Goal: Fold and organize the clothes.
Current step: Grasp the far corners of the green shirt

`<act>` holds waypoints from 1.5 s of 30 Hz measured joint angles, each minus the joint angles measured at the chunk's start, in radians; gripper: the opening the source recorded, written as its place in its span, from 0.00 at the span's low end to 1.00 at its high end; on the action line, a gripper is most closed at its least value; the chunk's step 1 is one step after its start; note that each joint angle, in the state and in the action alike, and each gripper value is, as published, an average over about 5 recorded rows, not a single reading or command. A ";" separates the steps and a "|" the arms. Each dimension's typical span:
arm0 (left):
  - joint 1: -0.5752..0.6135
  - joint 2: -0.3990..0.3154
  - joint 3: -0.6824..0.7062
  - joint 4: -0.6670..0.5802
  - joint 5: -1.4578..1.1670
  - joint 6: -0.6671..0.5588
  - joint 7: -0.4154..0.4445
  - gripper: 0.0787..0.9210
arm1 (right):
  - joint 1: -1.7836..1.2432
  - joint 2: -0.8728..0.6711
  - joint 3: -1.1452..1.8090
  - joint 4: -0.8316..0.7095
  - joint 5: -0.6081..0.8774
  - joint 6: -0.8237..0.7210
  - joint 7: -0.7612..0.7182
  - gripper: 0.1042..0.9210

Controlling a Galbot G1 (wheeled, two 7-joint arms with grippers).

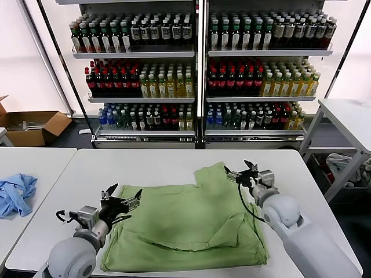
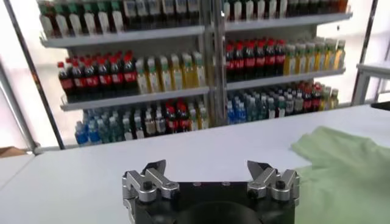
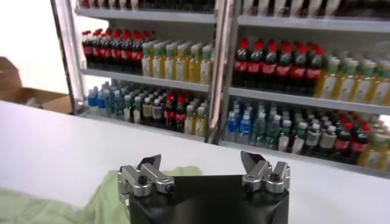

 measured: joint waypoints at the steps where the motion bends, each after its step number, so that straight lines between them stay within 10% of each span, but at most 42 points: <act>1: -0.018 0.000 0.007 0.016 -0.006 0.009 0.008 0.88 | 0.018 0.008 -0.011 -0.023 0.001 -0.007 -0.005 0.88; 31: -0.238 -0.036 0.042 0.371 -0.073 0.097 0.125 0.87 | 0.165 0.113 -0.089 -0.316 -0.050 -0.059 -0.111 0.87; 45: -0.243 -0.051 0.044 0.445 -0.083 0.098 0.187 0.43 | 0.130 0.101 -0.080 -0.314 -0.071 -0.049 -0.135 0.56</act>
